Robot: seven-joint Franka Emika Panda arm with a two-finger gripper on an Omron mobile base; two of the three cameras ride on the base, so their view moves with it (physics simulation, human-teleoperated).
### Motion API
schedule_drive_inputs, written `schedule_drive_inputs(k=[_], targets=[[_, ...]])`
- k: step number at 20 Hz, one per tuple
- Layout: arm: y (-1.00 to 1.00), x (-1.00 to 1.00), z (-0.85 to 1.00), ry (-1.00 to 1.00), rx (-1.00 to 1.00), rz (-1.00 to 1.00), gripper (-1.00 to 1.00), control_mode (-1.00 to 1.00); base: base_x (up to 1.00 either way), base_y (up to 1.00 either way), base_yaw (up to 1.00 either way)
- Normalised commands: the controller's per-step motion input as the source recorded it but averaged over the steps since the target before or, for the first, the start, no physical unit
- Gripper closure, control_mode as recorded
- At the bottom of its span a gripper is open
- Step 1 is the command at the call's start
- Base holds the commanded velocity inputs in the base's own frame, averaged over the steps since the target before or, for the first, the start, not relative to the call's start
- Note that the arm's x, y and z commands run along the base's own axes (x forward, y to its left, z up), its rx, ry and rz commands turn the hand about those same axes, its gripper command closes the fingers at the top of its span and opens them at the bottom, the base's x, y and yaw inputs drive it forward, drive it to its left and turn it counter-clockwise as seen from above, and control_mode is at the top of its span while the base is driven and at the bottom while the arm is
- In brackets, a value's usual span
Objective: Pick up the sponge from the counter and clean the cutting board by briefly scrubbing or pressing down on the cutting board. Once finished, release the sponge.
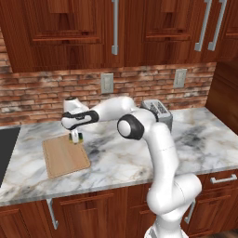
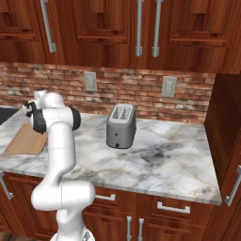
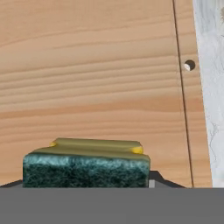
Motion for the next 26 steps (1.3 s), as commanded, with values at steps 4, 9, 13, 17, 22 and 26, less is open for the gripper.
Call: schedule_drive_inputs(k=[4,9,13,17,22,26], targets=[[0.4,0.31,0.0,0.0,0.0,0.04,1.0,-1.0,0.0,0.0,0.0],[0.42,0.04,-0.06,0.0,0.0,0.07,1.0,-1.0,0.0,0.0,0.0],[0.45,-0.33,-0.12,-0.04,0.0,0.09,1.0,-1.0,0.0,0.0,0.0],[0.42,-0.45,-0.08,-0.01,0.0,0.09,1.0,-1.0,0.0,0.0,0.0],[0.37,-0.4,0.0,0.05,0.0,0.13,1.0,-1.0,0.0,0.0,0.0],[0.28,-0.47,0.0,0.11,0.0,0.17,1.0,-1.0,0.0,0.0,0.0]])
